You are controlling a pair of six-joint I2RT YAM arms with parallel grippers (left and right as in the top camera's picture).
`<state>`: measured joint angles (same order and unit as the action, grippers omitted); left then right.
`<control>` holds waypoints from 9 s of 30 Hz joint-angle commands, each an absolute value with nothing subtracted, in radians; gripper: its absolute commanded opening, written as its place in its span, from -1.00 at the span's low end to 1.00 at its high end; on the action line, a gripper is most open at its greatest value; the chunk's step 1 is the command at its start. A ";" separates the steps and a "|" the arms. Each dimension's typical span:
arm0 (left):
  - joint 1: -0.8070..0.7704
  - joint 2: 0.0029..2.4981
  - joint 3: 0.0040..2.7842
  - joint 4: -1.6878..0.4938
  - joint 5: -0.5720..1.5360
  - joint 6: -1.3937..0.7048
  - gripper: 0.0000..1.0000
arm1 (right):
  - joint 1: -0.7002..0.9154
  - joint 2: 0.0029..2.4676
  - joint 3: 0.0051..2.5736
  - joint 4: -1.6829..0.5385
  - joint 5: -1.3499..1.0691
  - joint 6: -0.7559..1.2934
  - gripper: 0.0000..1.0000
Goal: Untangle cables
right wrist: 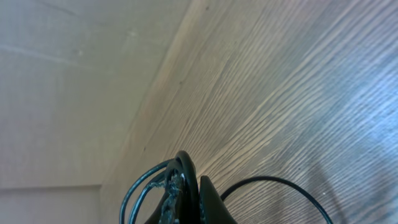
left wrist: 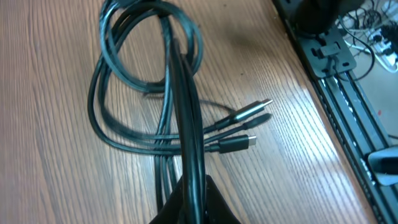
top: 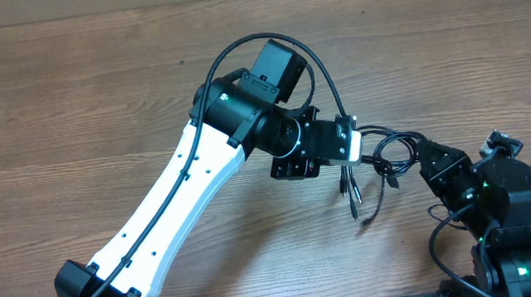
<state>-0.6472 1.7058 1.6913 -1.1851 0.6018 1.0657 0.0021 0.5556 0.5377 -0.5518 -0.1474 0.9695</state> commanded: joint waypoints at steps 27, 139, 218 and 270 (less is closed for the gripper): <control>-0.635 1.675 1.720 -1.035 0.464 0.693 -0.91 | -0.002 0.553 0.562 -0.747 -0.084 1.002 -0.60; -0.491 1.675 1.720 -0.610 0.426 -1.560 -0.91 | 0.060 0.565 0.562 -0.311 -0.839 0.432 1.00; -0.410 1.675 1.720 -0.682 0.473 -0.897 -0.92 | 0.158 0.988 0.562 -0.249 -0.905 0.418 0.79; -0.521 1.673 1.720 -1.046 1.100 1.258 -0.91 | -0.071 0.992 0.562 -0.115 -0.727 1.099 -0.11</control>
<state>-0.5053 1.7058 1.6936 -1.0500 1.0584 1.1534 -0.0658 0.9886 0.5415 -0.1177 -0.7158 1.1000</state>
